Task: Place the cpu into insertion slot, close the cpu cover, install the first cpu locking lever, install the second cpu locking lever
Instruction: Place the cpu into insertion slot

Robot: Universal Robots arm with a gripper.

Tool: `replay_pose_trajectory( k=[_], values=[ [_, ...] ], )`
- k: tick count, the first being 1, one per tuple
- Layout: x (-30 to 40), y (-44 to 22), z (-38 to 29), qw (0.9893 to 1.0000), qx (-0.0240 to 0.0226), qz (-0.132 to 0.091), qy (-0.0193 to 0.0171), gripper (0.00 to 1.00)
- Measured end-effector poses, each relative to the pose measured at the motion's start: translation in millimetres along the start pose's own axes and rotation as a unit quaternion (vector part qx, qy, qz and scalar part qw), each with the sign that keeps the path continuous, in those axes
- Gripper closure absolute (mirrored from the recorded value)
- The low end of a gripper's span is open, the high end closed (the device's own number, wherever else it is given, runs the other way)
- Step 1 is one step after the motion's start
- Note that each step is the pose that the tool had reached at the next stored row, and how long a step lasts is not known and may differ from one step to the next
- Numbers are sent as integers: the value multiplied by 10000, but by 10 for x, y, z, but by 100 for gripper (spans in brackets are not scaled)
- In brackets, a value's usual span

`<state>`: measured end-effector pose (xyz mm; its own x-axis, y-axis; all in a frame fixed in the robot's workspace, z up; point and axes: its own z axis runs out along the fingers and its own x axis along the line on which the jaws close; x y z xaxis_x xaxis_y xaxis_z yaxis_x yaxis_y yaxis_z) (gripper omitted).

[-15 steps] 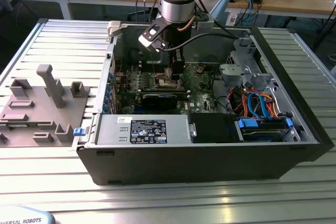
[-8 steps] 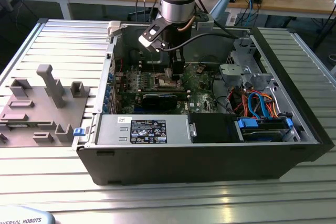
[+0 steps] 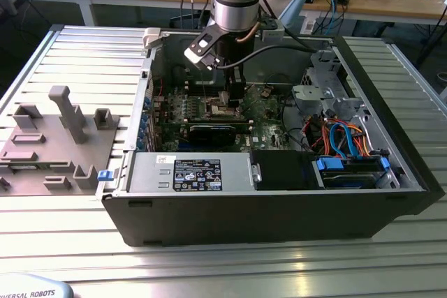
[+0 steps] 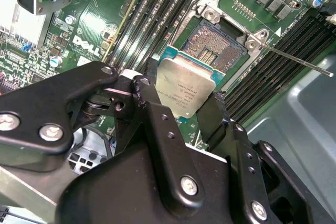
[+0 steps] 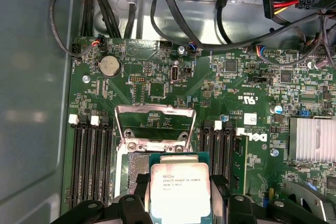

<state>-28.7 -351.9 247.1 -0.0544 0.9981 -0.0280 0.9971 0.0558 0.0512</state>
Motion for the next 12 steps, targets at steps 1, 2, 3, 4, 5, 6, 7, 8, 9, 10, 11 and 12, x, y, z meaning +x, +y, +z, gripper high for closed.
replay_pose_trajectory(
  k=[1, 2, 3, 4, 5, 6, 7, 8, 9, 10, 11, 12],
  values=[
    [0, 0, 1, 10000, 0, 0, 0, 45],
    [0, 0, 2, 10000, 0, 0, 0, 45],
    [0, 0, 5, 10000, 0, 0, 0, 45],
    [0, 0, 8, 10000, 0, 0, 0, 45],
    [0, -1, 10, 10000, 0, 0, 0, 45],
    [0, -1, 11, 10000, 0, 0, 0, 45],
    [2, -1, 15, 10000, 0, 0, 0, 45],
    [7, -2, 17, 10000, 0, 1, 0, 45],
    [12, -2, 18, 10000, 0, 1, 0, 45],
    [17, -3, 19, 10000, 0, 0, 0, 45],
    [21, -7, 19, 10000, 0, 0, 0, 45],
    [23, -12, 19, 10000, 0, 0, 1, 45]
  ],
)
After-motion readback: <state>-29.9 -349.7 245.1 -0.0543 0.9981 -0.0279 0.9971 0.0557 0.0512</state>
